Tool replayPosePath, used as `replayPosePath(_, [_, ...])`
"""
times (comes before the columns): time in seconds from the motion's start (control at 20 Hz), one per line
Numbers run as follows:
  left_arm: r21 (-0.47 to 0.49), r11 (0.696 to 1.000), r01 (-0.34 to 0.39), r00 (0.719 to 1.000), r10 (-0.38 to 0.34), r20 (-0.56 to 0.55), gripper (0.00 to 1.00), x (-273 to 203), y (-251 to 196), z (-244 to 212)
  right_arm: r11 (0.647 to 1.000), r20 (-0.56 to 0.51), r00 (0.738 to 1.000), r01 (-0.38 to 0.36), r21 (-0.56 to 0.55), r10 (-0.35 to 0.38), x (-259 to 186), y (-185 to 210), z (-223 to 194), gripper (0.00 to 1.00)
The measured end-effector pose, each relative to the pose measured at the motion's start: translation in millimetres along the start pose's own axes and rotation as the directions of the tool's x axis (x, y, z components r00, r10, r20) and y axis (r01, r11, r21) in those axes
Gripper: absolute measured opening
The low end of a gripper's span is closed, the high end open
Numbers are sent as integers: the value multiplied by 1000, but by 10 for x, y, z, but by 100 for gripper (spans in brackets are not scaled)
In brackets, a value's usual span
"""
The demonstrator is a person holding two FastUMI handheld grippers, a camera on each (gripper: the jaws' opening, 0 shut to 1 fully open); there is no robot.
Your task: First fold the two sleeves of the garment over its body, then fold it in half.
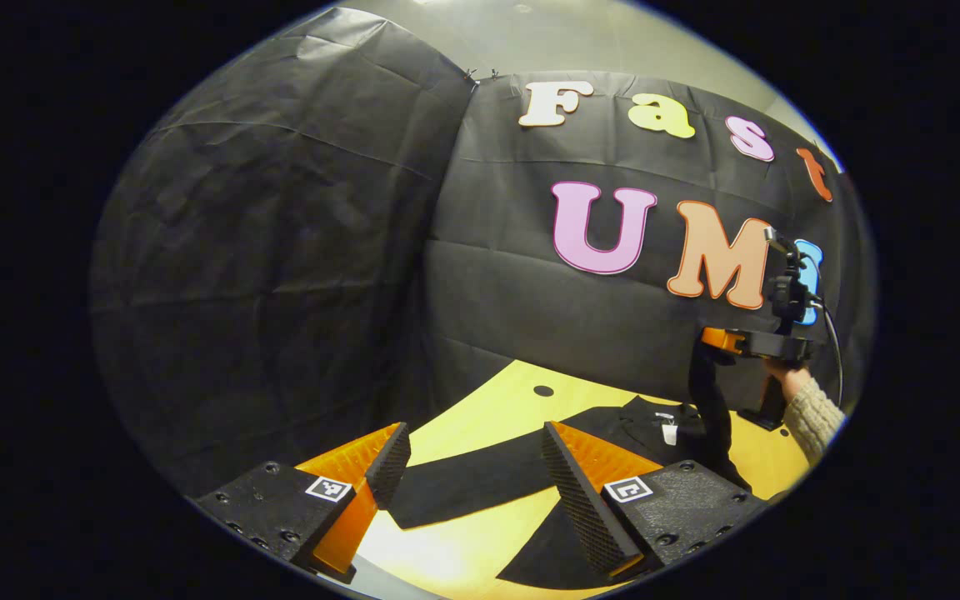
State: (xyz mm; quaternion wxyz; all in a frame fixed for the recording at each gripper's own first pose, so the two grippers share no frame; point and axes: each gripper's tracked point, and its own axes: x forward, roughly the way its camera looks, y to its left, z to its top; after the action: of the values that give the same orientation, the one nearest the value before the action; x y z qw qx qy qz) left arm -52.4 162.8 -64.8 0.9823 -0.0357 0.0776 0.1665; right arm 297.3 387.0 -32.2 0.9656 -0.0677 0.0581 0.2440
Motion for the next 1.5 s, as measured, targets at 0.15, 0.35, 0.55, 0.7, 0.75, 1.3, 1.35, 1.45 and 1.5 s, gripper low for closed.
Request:
replayPosePath(0.15, [7, 1000, -23, 1000, 23, 5, 92, 7, 37, -14, 999, -62, 997, -47, -6, 47, 219, 240, -400, 2])
replayPosePath(0.35, [28, 999, -40, 999, 40, 9, 94, -5, 64, -103, 997, -137, 988, -77, -5, 76, 546, 397, -878, 2])
replayPosePath(0.55, [36, 998, -54, 999, 54, 3, 94, 30, 46, -208, 997, -200, 977, -73, 5, 73, 732, 389, -1253, 2])
replayPosePath(0.7, [28, 998, -55, 998, 56, -24, 94, 48, 28, -416, 997, -238, 968, -80, 21, 83, 788, 393, -1479, 2])
replayPosePath(0.75, [25, 998, -55, 998, 56, -36, 92, 44, 60, -474, 996, -245, 965, -89, 29, 93, 796, 412, -1527, 2])
replayPosePath(1.3, [6, 998, -58, 991, 58, -122, 93, 328, 266, -864, 999, -274, 960, -51, 17, 53, 706, 260, -1639, 100])
replayPosePath(1.35, [12, 998, -56, 990, 57, -125, 95, 361, 275, -879, 999, -268, 962, -43, 24, 48, 696, 217, -1607, 100])
replayPosePath(1.45, [18, 999, -50, 990, 52, -132, 95, 442, 287, -909, 999, -256, 966, -30, 31, 37, 621, 136, -1515, 100])
replayPosePath(1.5, [21, 999, -49, 989, 52, -140, 94, 485, 308, -955, 999, -248, 968, -22, 34, 29, 578, 82, -1470, 100])
